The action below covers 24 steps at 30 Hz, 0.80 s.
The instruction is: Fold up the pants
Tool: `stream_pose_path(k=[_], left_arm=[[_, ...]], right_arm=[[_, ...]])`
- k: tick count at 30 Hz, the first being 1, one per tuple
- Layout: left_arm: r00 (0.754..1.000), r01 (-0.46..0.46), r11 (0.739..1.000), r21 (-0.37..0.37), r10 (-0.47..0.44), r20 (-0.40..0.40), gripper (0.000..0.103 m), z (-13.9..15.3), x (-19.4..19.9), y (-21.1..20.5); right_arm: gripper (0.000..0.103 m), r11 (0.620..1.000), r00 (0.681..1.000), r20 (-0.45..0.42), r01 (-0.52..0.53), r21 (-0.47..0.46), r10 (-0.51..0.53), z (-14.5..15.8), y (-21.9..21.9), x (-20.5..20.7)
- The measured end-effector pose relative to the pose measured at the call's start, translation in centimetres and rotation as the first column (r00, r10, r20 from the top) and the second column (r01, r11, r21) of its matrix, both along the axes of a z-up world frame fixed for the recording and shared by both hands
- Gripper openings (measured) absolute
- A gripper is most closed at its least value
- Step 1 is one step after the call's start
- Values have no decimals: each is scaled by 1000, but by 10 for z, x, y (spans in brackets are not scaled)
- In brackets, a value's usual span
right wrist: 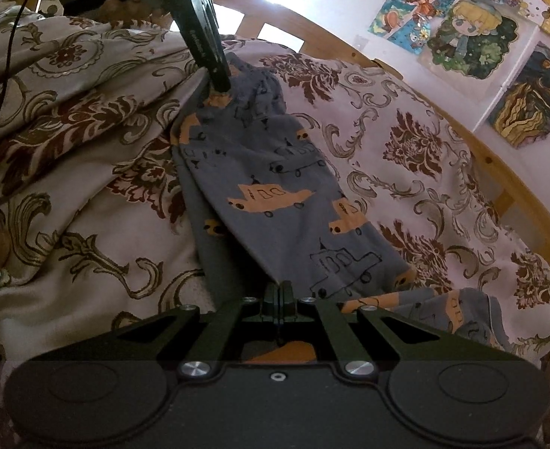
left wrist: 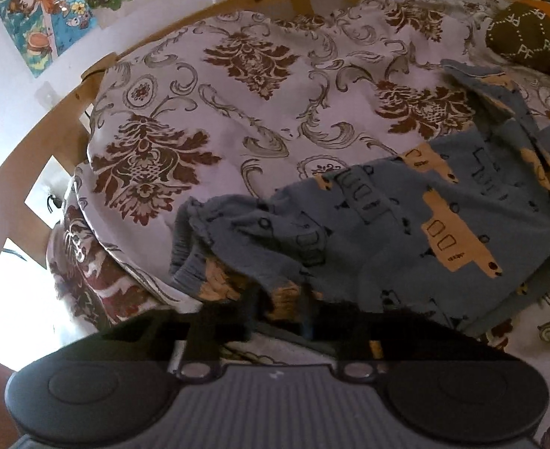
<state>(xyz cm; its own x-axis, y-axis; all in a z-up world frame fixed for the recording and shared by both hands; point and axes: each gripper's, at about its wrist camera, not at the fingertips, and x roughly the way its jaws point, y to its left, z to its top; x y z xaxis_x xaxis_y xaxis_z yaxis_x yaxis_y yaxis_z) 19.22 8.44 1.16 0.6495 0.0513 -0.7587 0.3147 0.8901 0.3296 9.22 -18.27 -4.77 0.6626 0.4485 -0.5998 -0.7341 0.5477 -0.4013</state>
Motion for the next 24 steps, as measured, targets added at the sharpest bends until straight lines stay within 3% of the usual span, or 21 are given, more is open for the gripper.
stream_pose_path(k=[3, 15, 20, 23, 24], left_arm=[[1000, -12, 1000, -17, 12, -4, 9, 4, 2, 4], [996, -26, 994, 104, 17, 90, 5, 38, 18, 14], [999, -10, 983, 182, 4, 36, 6, 13, 22, 18], [998, 8, 977, 213, -21, 59, 8, 2, 16, 19], [997, 11, 978, 210, -26, 67, 10, 3, 14, 19]], right_arm=[[0, 1000, 1000, 6, 7, 8, -7, 2, 0, -2], [0, 999, 1000, -20, 2, 38, -1, 17, 13, -22], [0, 999, 997, -72, 41, 28, -39, -2, 25, -17], [18, 998, 995, -83, 62, 27, -60, -9, 27, -17], [32, 997, 994, -85, 65, 42, -62, -6, 25, -19]])
